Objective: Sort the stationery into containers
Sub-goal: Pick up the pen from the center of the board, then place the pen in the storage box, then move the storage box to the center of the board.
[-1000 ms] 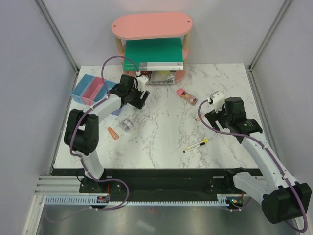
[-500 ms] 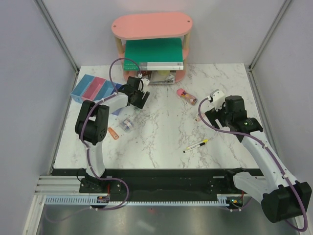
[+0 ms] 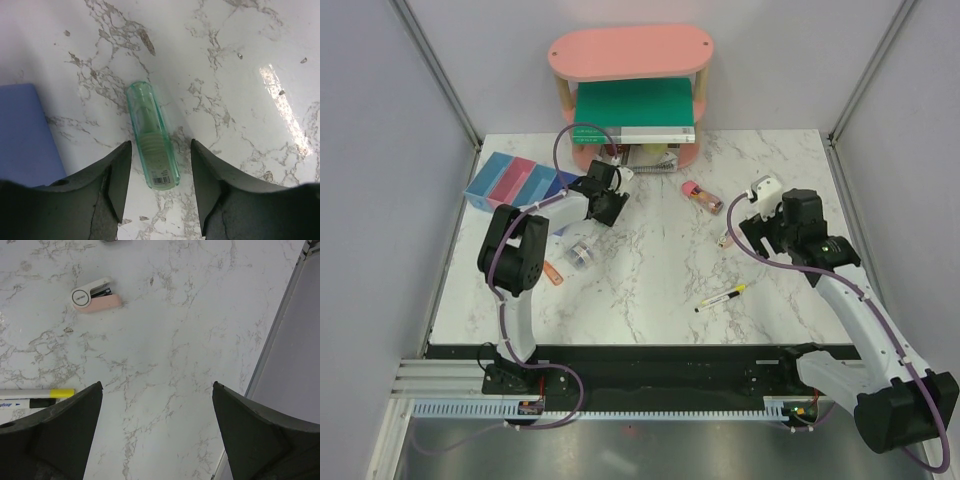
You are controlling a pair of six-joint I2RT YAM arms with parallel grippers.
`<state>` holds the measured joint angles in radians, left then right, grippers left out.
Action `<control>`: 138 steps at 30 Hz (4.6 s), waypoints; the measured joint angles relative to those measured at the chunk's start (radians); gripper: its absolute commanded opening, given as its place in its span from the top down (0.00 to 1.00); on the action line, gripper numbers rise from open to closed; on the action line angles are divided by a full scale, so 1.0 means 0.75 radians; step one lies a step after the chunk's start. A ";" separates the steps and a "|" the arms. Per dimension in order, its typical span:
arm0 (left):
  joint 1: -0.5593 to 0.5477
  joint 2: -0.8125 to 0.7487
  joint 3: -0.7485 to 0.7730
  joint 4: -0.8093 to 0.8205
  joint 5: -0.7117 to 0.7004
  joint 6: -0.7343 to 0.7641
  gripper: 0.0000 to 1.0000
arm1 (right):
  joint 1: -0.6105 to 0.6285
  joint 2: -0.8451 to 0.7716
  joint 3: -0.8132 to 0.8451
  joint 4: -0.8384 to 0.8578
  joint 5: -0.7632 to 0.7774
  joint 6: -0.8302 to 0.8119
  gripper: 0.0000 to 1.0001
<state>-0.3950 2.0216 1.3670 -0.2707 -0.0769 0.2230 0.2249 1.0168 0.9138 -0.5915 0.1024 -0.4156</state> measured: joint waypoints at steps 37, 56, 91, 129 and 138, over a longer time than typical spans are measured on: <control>-0.009 -0.056 0.088 -0.344 0.038 -0.057 0.98 | 0.000 -0.075 0.122 -0.100 -0.049 0.005 0.02; 0.105 -0.288 0.185 -0.440 -0.120 -0.021 0.98 | 0.000 -0.098 0.176 -0.110 -0.061 0.004 0.02; 0.251 -0.143 0.218 -0.333 -0.188 0.130 0.27 | 0.000 -0.087 0.223 -0.138 -0.096 0.005 0.02; 0.281 -0.235 -0.107 -0.049 -0.141 0.437 0.30 | 0.000 -0.051 0.301 -0.146 -0.152 0.015 0.02; 0.282 -0.229 -0.033 -0.161 -0.010 0.291 0.30 | 0.000 -0.050 0.301 -0.150 -0.151 0.014 0.02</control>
<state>-0.1833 1.8496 1.3422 -0.3912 -0.0841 0.4416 0.2249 0.9791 1.1393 -0.7036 -0.0109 -0.4049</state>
